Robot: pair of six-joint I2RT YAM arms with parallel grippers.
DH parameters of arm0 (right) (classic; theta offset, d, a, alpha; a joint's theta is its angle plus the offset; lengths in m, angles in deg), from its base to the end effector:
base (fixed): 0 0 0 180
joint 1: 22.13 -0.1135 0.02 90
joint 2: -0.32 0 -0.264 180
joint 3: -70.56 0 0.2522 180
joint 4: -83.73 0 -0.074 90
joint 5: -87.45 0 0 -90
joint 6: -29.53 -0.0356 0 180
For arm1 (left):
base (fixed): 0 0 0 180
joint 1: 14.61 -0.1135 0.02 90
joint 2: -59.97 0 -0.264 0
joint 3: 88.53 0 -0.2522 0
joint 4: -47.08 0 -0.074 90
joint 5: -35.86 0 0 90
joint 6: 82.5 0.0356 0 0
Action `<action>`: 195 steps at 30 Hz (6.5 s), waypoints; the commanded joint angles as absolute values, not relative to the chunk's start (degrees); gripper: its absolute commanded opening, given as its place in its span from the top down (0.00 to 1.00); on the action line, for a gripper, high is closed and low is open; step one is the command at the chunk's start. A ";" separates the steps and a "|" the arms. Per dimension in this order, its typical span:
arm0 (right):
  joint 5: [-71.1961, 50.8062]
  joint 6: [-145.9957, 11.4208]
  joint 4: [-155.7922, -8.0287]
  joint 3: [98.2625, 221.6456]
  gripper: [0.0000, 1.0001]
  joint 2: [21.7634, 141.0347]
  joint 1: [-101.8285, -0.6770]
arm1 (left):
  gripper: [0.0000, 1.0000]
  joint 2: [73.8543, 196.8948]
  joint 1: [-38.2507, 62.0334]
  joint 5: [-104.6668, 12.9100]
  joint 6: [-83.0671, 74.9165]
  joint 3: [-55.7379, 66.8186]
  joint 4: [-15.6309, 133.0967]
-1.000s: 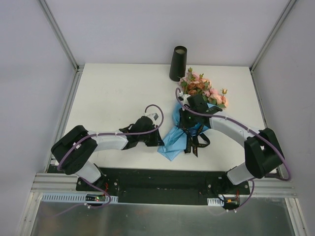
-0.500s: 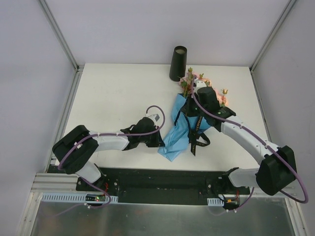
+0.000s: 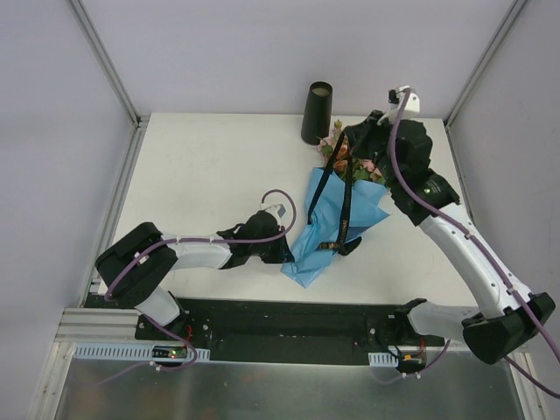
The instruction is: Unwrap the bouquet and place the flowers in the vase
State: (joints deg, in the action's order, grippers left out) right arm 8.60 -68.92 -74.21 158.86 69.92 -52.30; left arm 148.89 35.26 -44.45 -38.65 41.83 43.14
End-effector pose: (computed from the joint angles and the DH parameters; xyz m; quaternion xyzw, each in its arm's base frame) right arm 0.2417 0.1326 0.4354 -0.0710 0.7237 0.1591 0.6678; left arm 0.1883 -0.2327 0.1547 0.0675 0.8835 -0.3902 0.2503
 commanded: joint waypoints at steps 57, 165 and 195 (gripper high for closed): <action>-20.35 -79.78 -70.37 130.74 0.71 38.82 -52.01 | 1.00 139.86 36.37 -49.20 16.30 15.40 50.99; 13.98 -108.99 -46.64 123.00 0.45 30.38 -41.81 | 0.01 133.02 1.04 -35.42 -6.92 10.38 97.93; -8.88 -101.34 -95.24 109.62 0.76 47.07 -41.90 | 0.01 121.32 4.20 -50.27 -3.13 16.01 97.22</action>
